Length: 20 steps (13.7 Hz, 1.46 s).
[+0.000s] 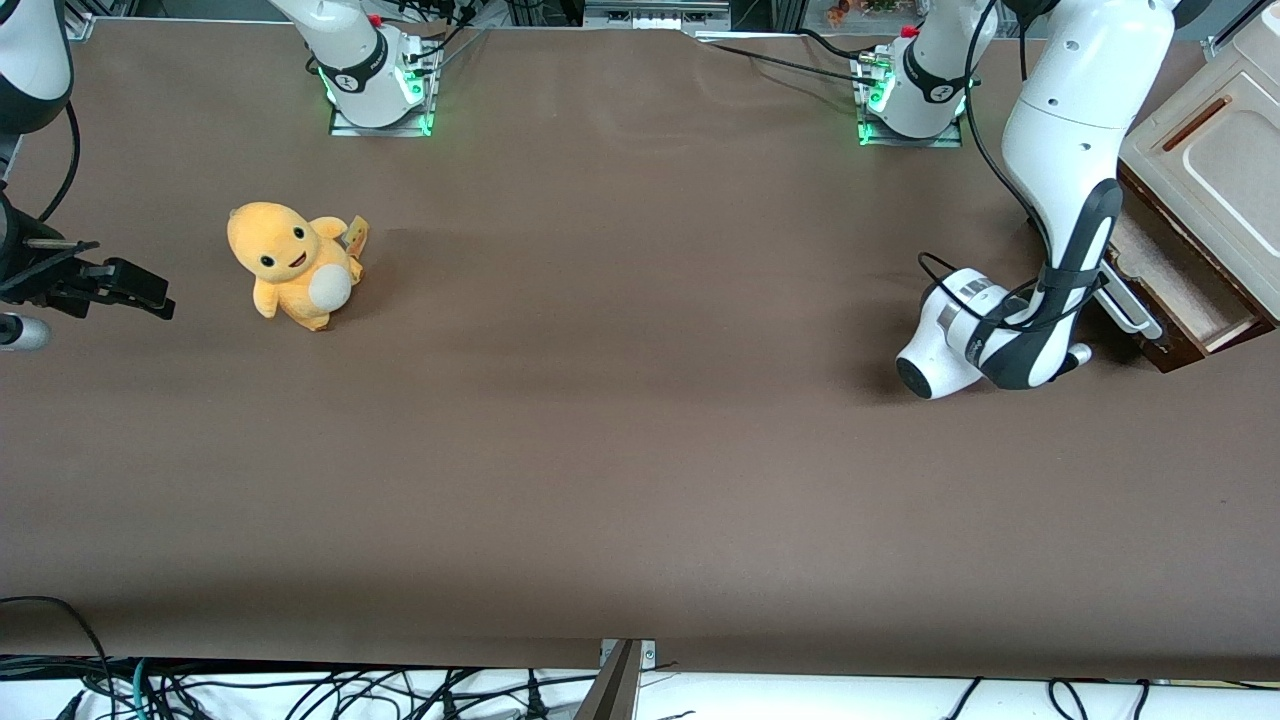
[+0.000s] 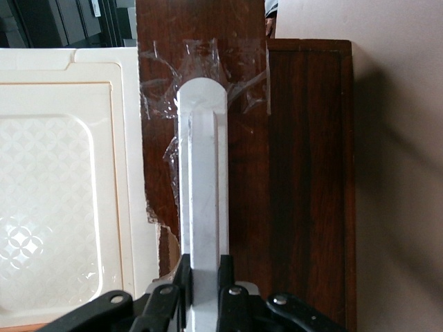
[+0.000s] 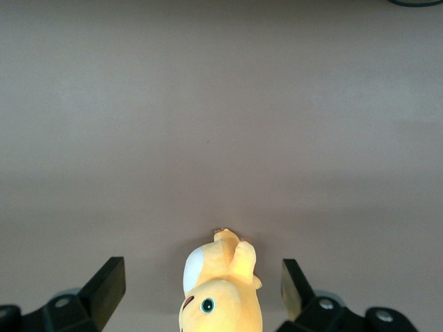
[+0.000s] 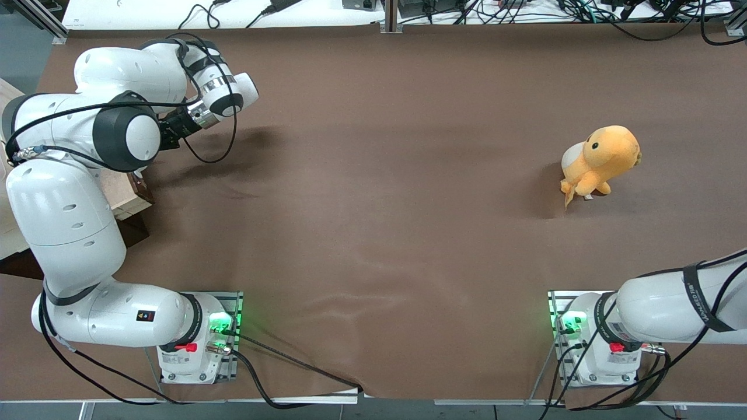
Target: Open lower drawer with left arm only
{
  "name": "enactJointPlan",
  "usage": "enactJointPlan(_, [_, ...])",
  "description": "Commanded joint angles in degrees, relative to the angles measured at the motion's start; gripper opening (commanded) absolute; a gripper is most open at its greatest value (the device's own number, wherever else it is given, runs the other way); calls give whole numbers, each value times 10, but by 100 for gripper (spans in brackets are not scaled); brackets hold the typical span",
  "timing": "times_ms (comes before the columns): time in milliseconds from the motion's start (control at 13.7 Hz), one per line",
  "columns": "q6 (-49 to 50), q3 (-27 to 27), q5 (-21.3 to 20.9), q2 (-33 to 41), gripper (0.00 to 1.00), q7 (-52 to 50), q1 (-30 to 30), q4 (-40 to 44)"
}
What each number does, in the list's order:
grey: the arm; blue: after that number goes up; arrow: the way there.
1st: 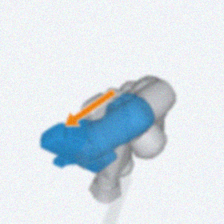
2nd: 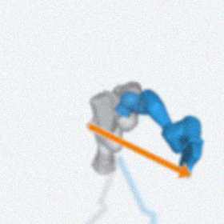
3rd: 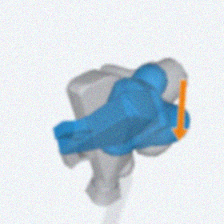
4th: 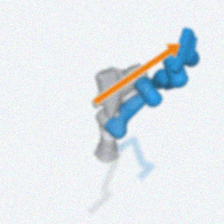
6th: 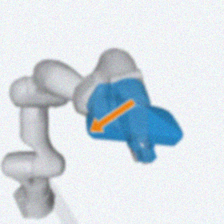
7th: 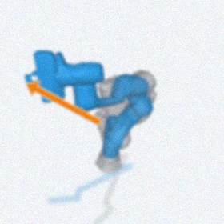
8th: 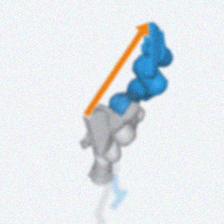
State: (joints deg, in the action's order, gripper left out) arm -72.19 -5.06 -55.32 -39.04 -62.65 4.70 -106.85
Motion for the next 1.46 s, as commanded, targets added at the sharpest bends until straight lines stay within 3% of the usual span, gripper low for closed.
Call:
enactJointPlan(0, [23,-4,47,-5,6,-2,16,10])
enactJointPlan(1171, [38,-4,51,-4,8,-1,24,20])
enactJointPlan(1244, [38,-4,51,-4,31,-1,24,20])
enactJointPlan(1317, [38,-4,51,-4,83,0,23,20])
enactJointPlan(1390, [38,-4,51,-4,100,3,22,20])
